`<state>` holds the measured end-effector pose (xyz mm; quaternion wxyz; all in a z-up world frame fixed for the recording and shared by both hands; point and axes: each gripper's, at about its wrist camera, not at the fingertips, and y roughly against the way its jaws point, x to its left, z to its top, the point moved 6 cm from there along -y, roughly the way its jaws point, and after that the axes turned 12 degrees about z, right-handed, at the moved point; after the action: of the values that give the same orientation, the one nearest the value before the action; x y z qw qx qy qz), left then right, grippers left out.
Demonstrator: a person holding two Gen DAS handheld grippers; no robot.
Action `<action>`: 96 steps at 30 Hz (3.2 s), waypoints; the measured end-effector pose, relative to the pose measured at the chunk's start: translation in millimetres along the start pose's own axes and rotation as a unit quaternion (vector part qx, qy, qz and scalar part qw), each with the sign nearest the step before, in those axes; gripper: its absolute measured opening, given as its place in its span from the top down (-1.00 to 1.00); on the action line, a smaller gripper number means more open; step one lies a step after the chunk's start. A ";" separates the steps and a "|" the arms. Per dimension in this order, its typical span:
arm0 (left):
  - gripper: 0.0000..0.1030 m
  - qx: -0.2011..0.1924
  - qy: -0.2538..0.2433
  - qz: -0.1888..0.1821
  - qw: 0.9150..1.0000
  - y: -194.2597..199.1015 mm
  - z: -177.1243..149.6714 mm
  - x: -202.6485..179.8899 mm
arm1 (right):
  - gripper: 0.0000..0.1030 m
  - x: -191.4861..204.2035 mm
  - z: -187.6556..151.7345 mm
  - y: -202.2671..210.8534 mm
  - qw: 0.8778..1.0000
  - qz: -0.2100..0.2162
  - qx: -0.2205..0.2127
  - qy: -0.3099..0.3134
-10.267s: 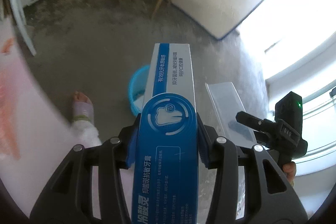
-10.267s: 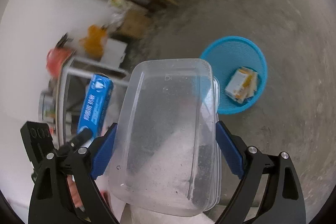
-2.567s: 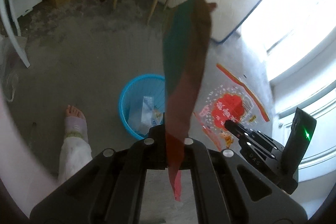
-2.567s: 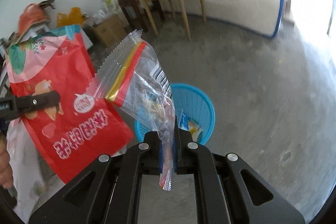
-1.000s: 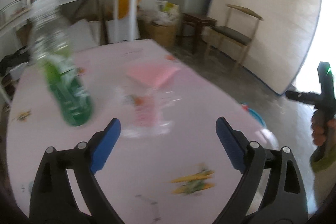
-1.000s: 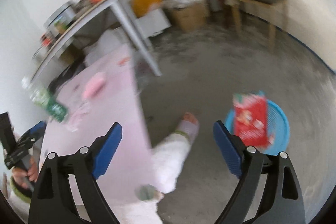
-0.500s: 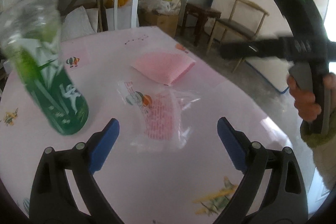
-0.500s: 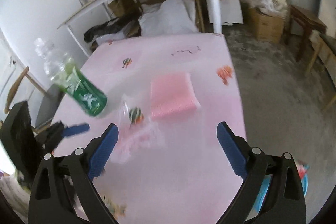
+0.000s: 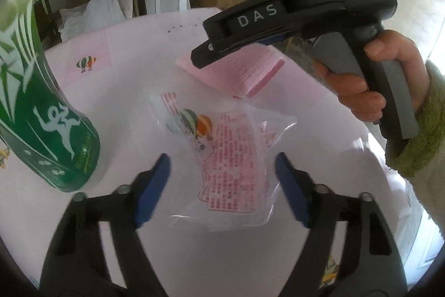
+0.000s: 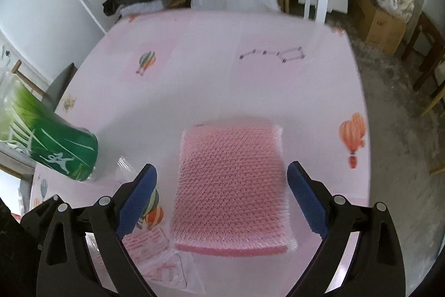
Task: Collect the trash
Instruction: 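Move both tools back over the table toward the pink pad and clear wrapper, then grasp the clear printed wrapper with the left tool while the right tool grasps the pink mesh pad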
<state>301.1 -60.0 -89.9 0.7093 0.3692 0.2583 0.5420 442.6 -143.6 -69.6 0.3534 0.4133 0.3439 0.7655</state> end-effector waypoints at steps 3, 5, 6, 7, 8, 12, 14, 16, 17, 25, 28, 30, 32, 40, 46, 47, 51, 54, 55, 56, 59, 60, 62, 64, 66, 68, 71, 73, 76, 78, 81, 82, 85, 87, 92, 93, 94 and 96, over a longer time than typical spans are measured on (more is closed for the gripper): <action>-0.02 0.005 0.009 -0.004 1.000 -3.2 0.1 2.5 | -0.73 0.6 -6.5 -5.5 1.000 0.001 0.004 0.000; 0.15 0.004 0.008 -0.008 1.000 -1.8 -0.2 2.4 | -0.59 0.4 -12.7 -6.6 1.000 -0.011 0.008 0.004; 0.19 0.005 0.006 -0.012 1.000 -1.2 -1.6 1.2 | -0.59 0.0 -15.8 -7.4 1.000 -0.014 0.010 0.004; 0.26 0.005 0.003 -0.015 1.000 -0.9 -2.6 -0.4 | -0.58 -0.6 -19.2 -5.0 1.000 -0.018 0.006 0.002; 0.27 0.005 0.000 -0.016 1.000 1.2 -4.6 -2.6 | -0.58 -1.0 -22.1 -2.6 1.000 -0.022 0.004 -0.001; 0.29 0.005 -0.008 -0.015 1.000 11.9 -18.2 -6.5 | -0.57 -3.2 -41.9 12.1 0.999 -0.024 -0.006 -0.029; 0.30 0.006 -0.007 -0.014 1.000 22.2 -29.6 -6.5 | -0.57 -2.1 -55.4 19.3 0.999 -0.033 -0.010 -0.039; 0.30 0.009 -0.005 -0.019 1.000 34.1 -45.9 -6.7 | -0.57 1.0 -72.1 28.4 0.998 -0.038 -0.015 -0.049; 0.30 0.011 -0.007 -0.019 1.000 40.1 -53.7 -7.2 | -0.57 2.6 -81.2 33.6 0.997 -0.039 -0.019 -0.056; 0.17 0.035 0.027 -0.010 0.999 86.6 -117.9 -2.6 | -0.57 46.7 -179.6 73.8 0.992 -0.059 -0.046 -0.098; -0.08 0.041 0.047 -0.009 0.998 95.4 -128.1 -0.3 | -0.60 70.1 -208.9 80.4 0.991 -0.071 -0.052 -0.098; -0.20 0.037 0.050 -0.005 0.998 98.5 -131.1 -0.3 | -0.60 78.9 -219.4 82.9 0.991 -0.078 -0.052 -0.098; -0.26 0.031 0.043 0.007 0.999 99.6 -131.7 -1.6 | -0.62 86.5 -228.5 86.4 0.990 -0.086 -0.056 -0.099; -0.27 0.031 0.036 0.024 0.999 92.4 -128.5 -1.5 | -0.67 88.9 -235.7 92.1 0.987 -0.078 -0.069 -0.123; -0.27 0.027 0.036 0.025 0.999 94.7 -127.3 -2.8 | -0.67 91.4 -238.5 85.9 0.987 -0.080 -0.062 -0.124; -0.27 0.027 0.035 0.026 0.999 93.9 -126.2 -2.8 | -0.67 91.0 -239.4 85.6 0.987 -0.081 -0.061 -0.124; -0.27 0.024 0.029 0.032 0.999 93.8 -127.8 -5.0 | -0.67 89.5 -240.6 84.2 0.987 -0.080 -0.061 -0.129; -0.27 0.025 0.025 0.035 0.999 92.4 -127.8 -6.0 | -0.67 86.7 -241.9 83.8 0.986 -0.077 -0.063 -0.136; -0.27 0.025 0.024 0.037 0.999 92.1 -127.7 -6.3 | -0.67 86.1 -242.6 83.4 0.986 -0.077 -0.062 -0.138; -0.27 0.025 0.023 0.038 0.999 92.2 -127.6 -6.9 | -0.67 85.5 -243.3 83.1 0.985 -0.076 -0.062 -0.140; -0.27 0.026 0.020 0.039 0.999 90.8 -127.1 -8.3 | -0.67 84.6 -245.5 82.2 0.985 -0.071 -0.062 -0.143; -0.27 0.028 0.020 0.038 0.999 89.9 -127.1 -8.7 | -0.67 84.4 -245.9 81.5 0.985 -0.070 -0.062 -0.143; -0.27 0.027 0.019 0.040 0.999 89.3 -126.5 -8.5 | -0.67 83.5 -247.0 79.9 0.985 -0.068 -0.061 -0.146; -0.27 0.028 0.021 0.034 0.999 89.3 -125.2 -7.9 | -0.67 83.1 -247.6 79.4 0.985 -0.068 -0.061 -0.146; -0.30 0.030 0.033 0.010 0.999 90.6 -124.6 -6.8 | -0.67 83.2 -247.7 79.0 0.985 -0.067 -0.061 -0.147; -0.53 0.030 0.047 -0.017 0.998 93.2 -124.1 -5.0 | -0.67 83.4 -247.4 78.5 0.985 -0.066 -0.061 -0.148; -0.63 0.020 0.048 -0.033 0.998 99.2 -121.9 -3.3 | -0.68 83.7 -247.4 78.0 0.985 -0.063 -0.063 -0.149; -0.65 0.016 0.039 -0.034 0.999 100.8 -119.9 -4.4 | -0.72 83.9 -247.8 77.4 0.985 -0.060 -0.066 -0.148; -0.65 0.020 0.035 -0.028 0.999 97.4 -116.5 -5.3 | -0.76 85.7 -247.7 75.3 0.985 -0.062 -0.067 -0.145; -0.65 0.024 0.032 -0.020 0.999 92.3 -114.3 -6.3 | -0.76 86.6 -247.1 74.1 0.986 -0.064 -0.066 -0.142; -0.65 0.031 0.023 -0.007 0.999 84.9 -113.8 -8.4 | -0.76 86.4 -246.5 73.9 0.985 -0.061 -0.067 -0.144; -0.65 0.034 0.020 -0.004 0.999 82.9 -114.3 -9.8 | -0.76 85.9 -246.3 74.5 0.985 -0.059 -0.067 -0.146; -0.62 0.038 0.006 -0.002 0.999 81.4 -117.2 -15.0 | -0.76 84.7 -245.8 75.6 0.984 -0.054 -0.069 -0.152; -0.56 0.036 -0.008 0.010 0.999 81.7 -119.4 -18.7 | -0.76 84.2 -245.7 75.8 0.984 -0.052 -0.071 -0.155; -0.25 0.025 -0.030 0.032 0.999 82.9 -121.3 -25.9 | -0.71 84.2 -245.5 76.0 0.984 -0.055 -0.073 -0.153; -0.21 0.022 -0.033 0.036 0.999 82.9 -121.1 -26.6 | -0.65 84.2 -245.7 76.1 0.984 -0.062 -0.072 -0.149; -0.14 0.019 -0.037 0.039 0.998 83.4 -121.2 -28.0 | -0.60 84.0 -246.2 76.3 0.984 -0.067 -0.070 -0.146; 0.02 0.011 -0.045 0.041 0.998 84.9 -121.4 -31.4 | -0.59 84.2 -246.9 76.5 0.984 -0.073 -0.071 -0.143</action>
<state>150.1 -48.7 -94.8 0.6934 0.4115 0.2167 0.5503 172.3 -171.2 -78.4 0.4825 0.4658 0.2639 0.6932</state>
